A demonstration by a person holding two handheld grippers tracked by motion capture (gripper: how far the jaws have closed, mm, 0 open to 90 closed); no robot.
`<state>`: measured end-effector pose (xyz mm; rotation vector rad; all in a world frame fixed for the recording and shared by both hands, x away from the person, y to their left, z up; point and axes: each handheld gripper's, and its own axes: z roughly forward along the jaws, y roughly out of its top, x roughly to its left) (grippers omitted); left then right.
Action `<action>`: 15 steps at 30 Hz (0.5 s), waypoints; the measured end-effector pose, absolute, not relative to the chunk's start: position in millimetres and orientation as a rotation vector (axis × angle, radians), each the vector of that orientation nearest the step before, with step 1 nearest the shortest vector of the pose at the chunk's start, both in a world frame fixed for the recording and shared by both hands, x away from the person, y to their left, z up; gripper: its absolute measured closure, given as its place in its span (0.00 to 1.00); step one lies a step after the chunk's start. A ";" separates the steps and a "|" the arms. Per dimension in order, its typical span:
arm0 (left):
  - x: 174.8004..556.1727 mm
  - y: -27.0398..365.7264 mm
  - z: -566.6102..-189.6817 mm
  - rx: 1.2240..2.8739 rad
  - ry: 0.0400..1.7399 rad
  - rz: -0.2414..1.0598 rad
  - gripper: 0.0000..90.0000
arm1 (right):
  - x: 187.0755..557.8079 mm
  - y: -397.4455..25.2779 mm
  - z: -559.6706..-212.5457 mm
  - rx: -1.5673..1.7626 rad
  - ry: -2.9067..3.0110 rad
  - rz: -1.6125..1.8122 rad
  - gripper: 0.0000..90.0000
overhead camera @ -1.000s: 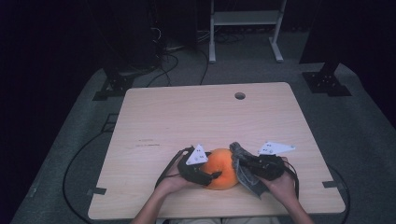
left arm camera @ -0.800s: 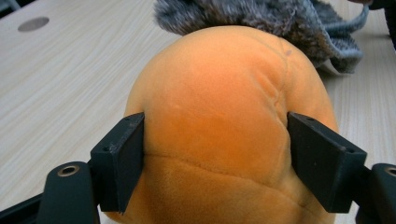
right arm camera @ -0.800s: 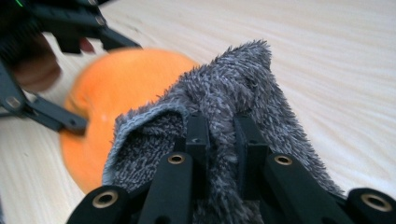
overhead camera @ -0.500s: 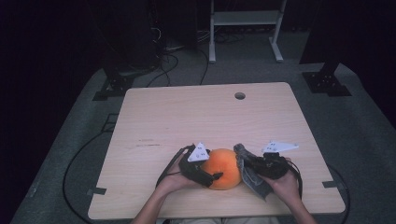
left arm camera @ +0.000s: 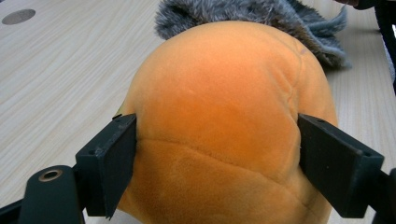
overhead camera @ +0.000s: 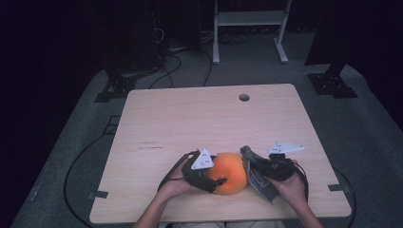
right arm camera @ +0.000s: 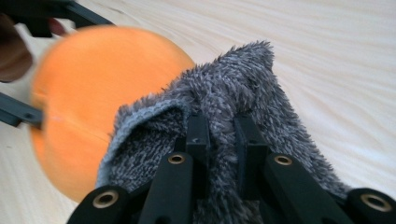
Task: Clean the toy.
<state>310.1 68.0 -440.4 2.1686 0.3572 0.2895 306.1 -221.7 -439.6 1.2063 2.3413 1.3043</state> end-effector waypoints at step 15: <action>310.9 66.3 -432.3 2.100 0.393 0.344 0.27 | 292.0 -210.1 -424.0 1.073 2.305 1.397 0.86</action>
